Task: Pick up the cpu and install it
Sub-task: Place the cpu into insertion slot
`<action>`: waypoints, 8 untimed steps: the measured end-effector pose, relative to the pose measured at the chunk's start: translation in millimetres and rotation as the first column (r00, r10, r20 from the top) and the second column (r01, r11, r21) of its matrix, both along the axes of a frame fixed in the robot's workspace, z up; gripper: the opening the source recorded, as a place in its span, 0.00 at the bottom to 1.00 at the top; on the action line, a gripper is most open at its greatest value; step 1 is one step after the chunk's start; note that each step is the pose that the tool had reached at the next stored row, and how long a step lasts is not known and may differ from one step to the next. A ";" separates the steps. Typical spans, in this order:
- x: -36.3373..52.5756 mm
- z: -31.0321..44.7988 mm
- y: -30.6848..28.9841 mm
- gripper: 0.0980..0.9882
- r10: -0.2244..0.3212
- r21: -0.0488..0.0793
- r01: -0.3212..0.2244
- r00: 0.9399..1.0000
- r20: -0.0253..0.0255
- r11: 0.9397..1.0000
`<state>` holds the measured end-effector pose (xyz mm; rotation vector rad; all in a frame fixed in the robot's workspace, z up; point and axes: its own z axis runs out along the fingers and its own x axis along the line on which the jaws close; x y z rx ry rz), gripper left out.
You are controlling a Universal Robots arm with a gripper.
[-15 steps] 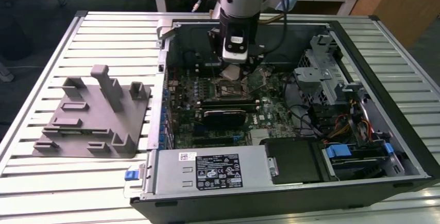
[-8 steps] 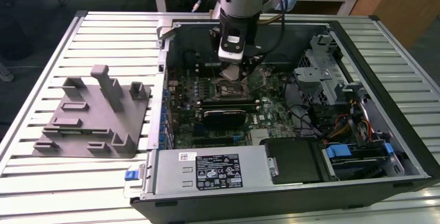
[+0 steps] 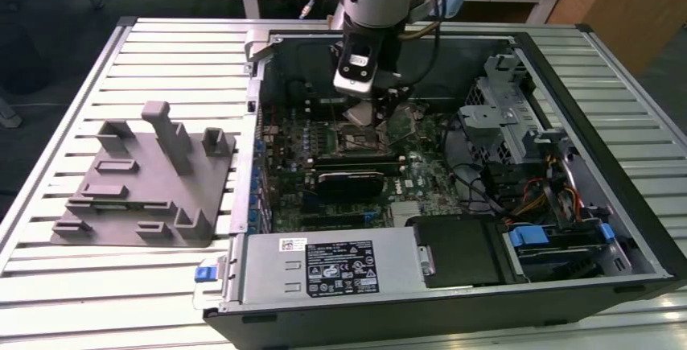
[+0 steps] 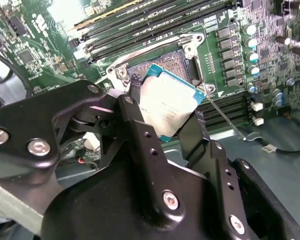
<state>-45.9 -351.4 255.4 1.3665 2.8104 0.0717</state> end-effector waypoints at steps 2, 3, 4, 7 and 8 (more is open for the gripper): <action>0.0 0.0 0.0 0.50 -0.026 0.000 0.026 1.000 0.000 1.000; 0.0 -0.1 0.0 0.50 -0.040 0.000 0.040 0.999 0.000 0.999; 0.0 -0.1 0.0 0.50 -0.053 0.000 0.053 0.999 0.000 0.999; 0.0 -0.2 0.0 0.50 -0.092 0.000 0.092 0.996 0.000 0.996; 0.0 -0.2 0.0 0.50 -0.104 0.000 0.104 0.995 0.000 0.995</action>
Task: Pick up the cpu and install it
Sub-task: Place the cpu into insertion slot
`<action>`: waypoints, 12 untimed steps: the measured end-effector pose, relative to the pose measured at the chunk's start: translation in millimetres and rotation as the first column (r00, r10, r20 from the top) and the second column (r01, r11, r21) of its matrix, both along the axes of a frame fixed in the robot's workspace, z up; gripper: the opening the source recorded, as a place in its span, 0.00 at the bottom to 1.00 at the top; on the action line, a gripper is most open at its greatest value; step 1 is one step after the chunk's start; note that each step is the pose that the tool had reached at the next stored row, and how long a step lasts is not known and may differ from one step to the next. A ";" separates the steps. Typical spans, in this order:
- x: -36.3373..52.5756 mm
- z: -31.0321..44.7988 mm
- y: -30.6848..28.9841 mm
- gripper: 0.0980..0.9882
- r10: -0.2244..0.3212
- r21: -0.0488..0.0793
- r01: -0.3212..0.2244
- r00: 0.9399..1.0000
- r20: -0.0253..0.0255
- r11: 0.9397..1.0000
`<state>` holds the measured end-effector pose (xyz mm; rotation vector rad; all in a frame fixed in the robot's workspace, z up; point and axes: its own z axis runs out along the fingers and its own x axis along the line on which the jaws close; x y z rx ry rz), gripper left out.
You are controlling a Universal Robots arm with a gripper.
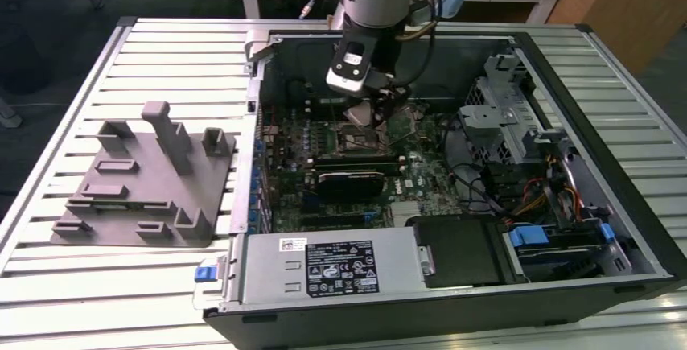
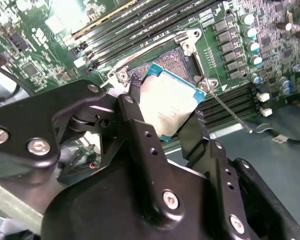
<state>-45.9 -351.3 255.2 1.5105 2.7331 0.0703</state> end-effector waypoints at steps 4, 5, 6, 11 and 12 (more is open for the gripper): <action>0.0 -0.2 0.0 0.50 -0.054 0.000 0.054 0.999 0.000 0.999; 0.0 -0.2 0.0 0.50 -0.068 0.000 0.068 0.998 0.000 0.998; 0.0 -0.3 0.0 0.50 -0.081 0.000 0.081 0.997 0.000 0.997; 0.0 -0.4 0.0 0.50 -0.150 0.000 0.150 0.989 0.000 0.989; 0.0 -0.5 0.0 0.50 -0.163 0.000 0.163 0.987 0.000 0.987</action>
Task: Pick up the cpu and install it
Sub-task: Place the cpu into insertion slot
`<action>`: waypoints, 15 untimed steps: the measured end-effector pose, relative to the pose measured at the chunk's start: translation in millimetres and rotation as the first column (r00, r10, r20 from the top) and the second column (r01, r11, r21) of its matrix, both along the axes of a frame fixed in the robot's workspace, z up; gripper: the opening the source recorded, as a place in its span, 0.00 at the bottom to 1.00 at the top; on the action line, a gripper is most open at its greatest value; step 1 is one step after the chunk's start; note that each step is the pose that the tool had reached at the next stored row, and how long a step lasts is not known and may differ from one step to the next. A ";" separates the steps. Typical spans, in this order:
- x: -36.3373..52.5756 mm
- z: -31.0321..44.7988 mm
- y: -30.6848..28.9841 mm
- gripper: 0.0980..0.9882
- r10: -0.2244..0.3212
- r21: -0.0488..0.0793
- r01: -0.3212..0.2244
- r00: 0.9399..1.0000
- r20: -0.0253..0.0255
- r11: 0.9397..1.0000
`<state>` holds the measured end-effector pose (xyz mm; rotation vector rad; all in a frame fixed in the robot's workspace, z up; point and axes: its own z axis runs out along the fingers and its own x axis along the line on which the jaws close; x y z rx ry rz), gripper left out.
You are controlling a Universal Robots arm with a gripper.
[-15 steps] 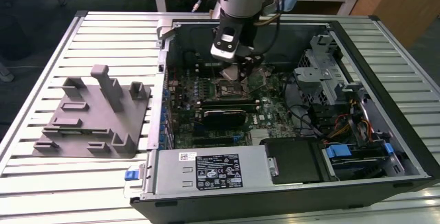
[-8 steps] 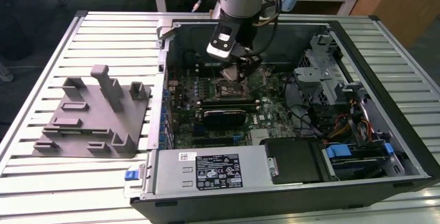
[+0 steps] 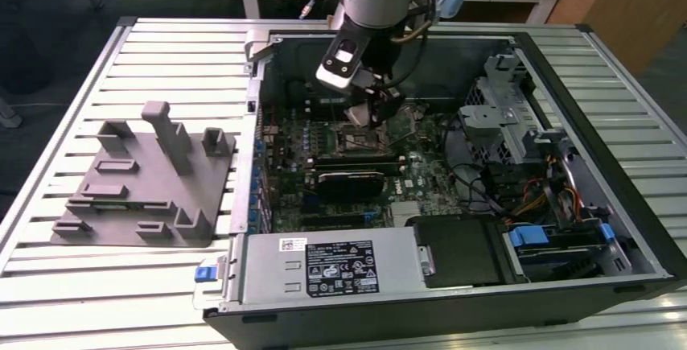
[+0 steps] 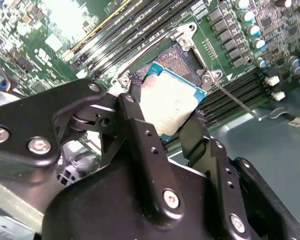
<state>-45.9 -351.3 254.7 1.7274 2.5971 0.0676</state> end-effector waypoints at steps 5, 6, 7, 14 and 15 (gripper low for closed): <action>0.0 -0.2 0.0 0.50 -0.069 0.000 0.069 0.998 0.000 0.998; 0.0 -0.2 0.0 0.50 -0.083 0.000 0.083 0.997 0.000 0.997; 0.0 -0.3 0.0 0.50 -0.098 0.000 0.098 0.995 0.000 0.995; 0.0 -1.3 0.0 0.50 -0.211 0.000 0.211 0.978 0.000 0.978; 0.0 -1.5 0.0 0.50 -0.228 0.000 0.228 0.974 0.000 0.974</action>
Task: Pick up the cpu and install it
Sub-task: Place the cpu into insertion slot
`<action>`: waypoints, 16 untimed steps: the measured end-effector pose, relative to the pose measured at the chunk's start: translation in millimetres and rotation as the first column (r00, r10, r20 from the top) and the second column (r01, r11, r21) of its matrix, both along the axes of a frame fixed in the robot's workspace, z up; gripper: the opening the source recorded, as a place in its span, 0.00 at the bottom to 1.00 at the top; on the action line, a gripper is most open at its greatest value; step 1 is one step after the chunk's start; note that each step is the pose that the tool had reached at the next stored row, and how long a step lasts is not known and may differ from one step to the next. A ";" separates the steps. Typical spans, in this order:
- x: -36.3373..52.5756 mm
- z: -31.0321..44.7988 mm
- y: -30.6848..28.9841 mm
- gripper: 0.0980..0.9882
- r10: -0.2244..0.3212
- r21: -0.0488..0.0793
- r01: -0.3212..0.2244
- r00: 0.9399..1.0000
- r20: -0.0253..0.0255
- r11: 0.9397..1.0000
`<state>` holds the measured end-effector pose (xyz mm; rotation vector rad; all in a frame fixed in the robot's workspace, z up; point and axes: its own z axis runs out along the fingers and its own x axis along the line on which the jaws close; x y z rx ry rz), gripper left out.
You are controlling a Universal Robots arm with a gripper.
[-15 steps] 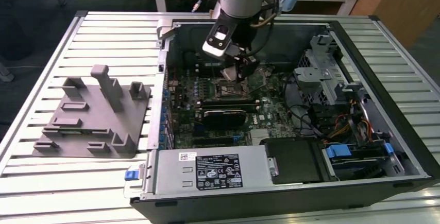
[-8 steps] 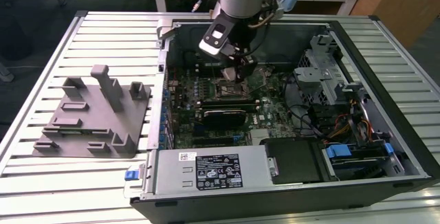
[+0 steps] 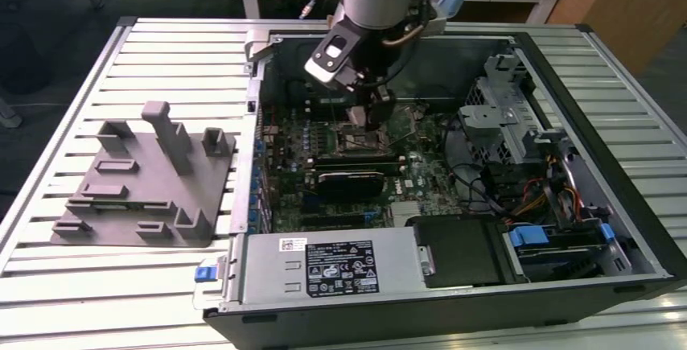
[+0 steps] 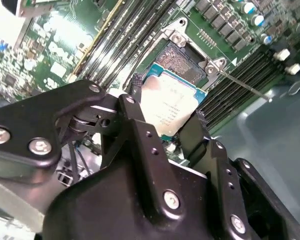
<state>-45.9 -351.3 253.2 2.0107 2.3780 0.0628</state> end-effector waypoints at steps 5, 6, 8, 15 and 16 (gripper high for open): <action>0.0 -1.5 0.0 0.50 -0.091 0.000 0.091 0.996 0.000 0.996; 0.0 -2.0 0.0 0.50 -0.109 0.000 0.109 0.994 0.000 0.994; 0.0 -3.4 0.0 0.50 -0.142 0.000 0.142 0.990 0.000 0.990; 0.0 -14.4 0.0 0.50 -0.150 0.000 0.150 0.989 0.000 0.989; 0.0 -16.1 0.0 0.50 -0.149 0.000 0.149 0.989 0.000 0.989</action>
